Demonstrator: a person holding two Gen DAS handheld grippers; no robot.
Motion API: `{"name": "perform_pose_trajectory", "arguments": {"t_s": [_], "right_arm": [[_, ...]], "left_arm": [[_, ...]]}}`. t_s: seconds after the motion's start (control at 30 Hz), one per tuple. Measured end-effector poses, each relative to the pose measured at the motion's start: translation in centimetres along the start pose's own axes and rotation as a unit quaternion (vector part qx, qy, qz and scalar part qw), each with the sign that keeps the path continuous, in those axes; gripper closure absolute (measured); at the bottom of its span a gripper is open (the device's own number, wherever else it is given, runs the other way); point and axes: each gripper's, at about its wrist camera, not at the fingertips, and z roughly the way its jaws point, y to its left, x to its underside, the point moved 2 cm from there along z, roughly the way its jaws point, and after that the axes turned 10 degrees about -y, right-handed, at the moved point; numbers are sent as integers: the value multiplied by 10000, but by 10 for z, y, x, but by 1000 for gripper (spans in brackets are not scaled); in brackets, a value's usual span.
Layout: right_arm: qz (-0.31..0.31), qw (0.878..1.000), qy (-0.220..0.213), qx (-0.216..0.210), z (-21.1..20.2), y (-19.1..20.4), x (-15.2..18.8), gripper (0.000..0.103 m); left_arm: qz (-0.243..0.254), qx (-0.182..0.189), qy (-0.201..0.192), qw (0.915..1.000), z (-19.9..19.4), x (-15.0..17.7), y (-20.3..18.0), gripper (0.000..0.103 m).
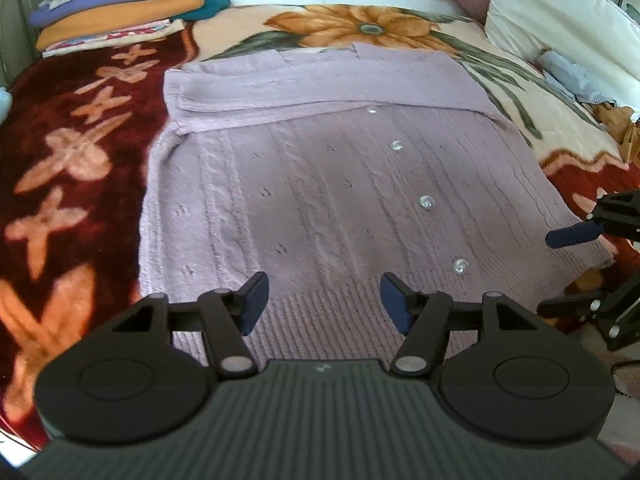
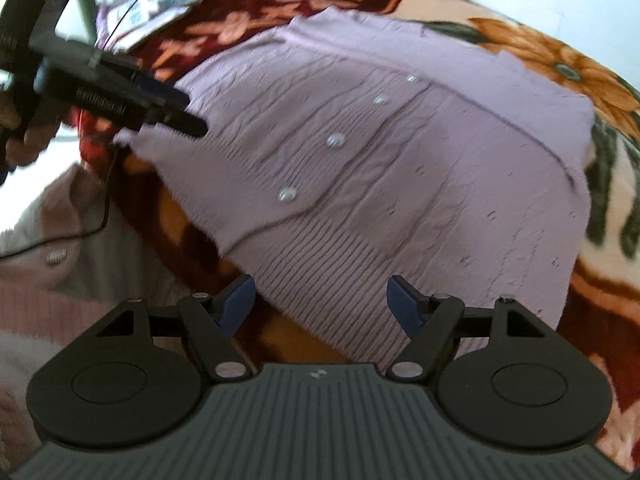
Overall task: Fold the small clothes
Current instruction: 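Close both grippers on the ribbed hem of the lilac cardigan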
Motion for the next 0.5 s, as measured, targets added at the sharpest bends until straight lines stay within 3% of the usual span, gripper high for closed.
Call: {"name": "perform_pose_trajectory", "arguments": {"t_s": [0.13,0.23,0.5], "right_arm": [[-370,9989,103,261,12,8,4,24],[-199,9992,-30,333,17,5,2,17],[56,9960,-483,745,27,-2,-11,17]], "left_arm": [[67,42,45,10000,2,1,-3,39],[94,90,59,9999,2,1,-6,39],[353,282,211,9988,4,8,-17,35]]}}
